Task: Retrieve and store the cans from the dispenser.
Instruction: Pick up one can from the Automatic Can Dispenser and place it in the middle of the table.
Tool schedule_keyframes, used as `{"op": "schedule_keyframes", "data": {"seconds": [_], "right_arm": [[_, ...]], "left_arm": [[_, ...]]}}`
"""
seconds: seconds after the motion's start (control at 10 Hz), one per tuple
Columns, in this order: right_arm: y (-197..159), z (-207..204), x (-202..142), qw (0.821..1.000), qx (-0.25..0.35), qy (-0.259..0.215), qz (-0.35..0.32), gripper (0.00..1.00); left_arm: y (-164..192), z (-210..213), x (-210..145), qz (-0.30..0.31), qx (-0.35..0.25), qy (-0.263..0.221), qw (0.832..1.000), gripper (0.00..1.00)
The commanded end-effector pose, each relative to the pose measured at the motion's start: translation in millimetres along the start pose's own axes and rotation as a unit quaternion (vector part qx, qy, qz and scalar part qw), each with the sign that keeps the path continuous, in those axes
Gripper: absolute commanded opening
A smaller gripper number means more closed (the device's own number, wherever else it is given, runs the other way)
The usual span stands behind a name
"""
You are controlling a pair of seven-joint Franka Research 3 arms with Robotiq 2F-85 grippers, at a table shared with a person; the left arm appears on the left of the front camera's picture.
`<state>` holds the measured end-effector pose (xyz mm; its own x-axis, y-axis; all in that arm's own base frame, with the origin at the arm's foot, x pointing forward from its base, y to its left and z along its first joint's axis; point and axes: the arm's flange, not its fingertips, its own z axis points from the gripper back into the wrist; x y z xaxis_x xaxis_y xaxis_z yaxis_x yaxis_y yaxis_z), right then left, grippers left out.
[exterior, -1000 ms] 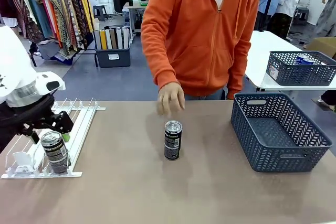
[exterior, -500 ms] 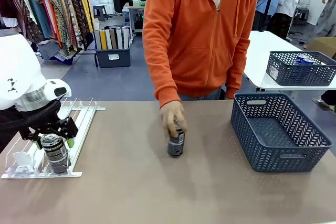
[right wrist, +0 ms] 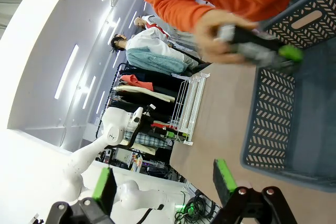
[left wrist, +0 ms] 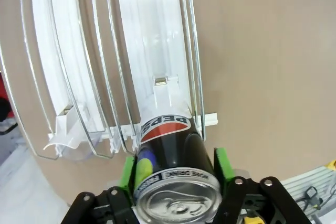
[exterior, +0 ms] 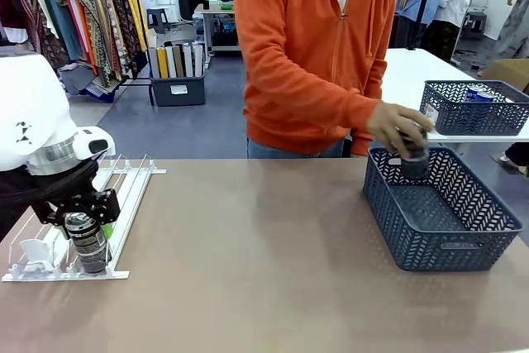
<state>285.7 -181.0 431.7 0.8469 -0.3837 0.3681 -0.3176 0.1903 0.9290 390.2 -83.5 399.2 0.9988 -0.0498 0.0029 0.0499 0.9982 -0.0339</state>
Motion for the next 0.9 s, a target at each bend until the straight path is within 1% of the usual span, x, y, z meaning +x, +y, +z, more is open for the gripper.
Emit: {"op": "schedule_keyframes", "data": {"seconds": [0.0,0.3,0.4,0.5,0.6,0.7,0.8], "right_arm": [[2.1,-0.1,2.5,1.000,0.004,-0.001,0.007,1.00],[2.1,-0.1,2.5,1.000,0.004,-0.001,0.007,1.00],[2.1,-0.1,2.5,1.000,0.004,-0.001,0.007,1.00],[2.1,-0.1,2.5,1.000,0.004,-0.001,0.007,1.00],[2.1,-0.1,2.5,1.000,0.004,-0.001,0.007,1.00],[2.1,-0.1,2.5,1.000,0.004,-0.001,0.007,1.00],[2.1,-0.1,2.5,1.000,0.004,-0.001,0.007,1.00]], "left_arm": [[-1.0,4.0,1.7,0.014,0.011,0.001,1.000,0.00],[0.1,5.2,1.4,0.015,0.011,-0.001,1.000,0.00],[0.5,10.6,0.8,0.016,0.011,-0.009,1.000,0.00],[1.6,28.2,-7.8,0.014,0.015,-0.020,1.000,0.00],[1.9,57.2,-18.4,0.011,0.026,-0.043,0.999,0.00],[2.9,95.8,-34.4,0.007,0.032,-0.066,0.997,0.00],[-0.5,135.1,-52.2,-0.032,0.010,-0.098,0.995,0.00]]}}
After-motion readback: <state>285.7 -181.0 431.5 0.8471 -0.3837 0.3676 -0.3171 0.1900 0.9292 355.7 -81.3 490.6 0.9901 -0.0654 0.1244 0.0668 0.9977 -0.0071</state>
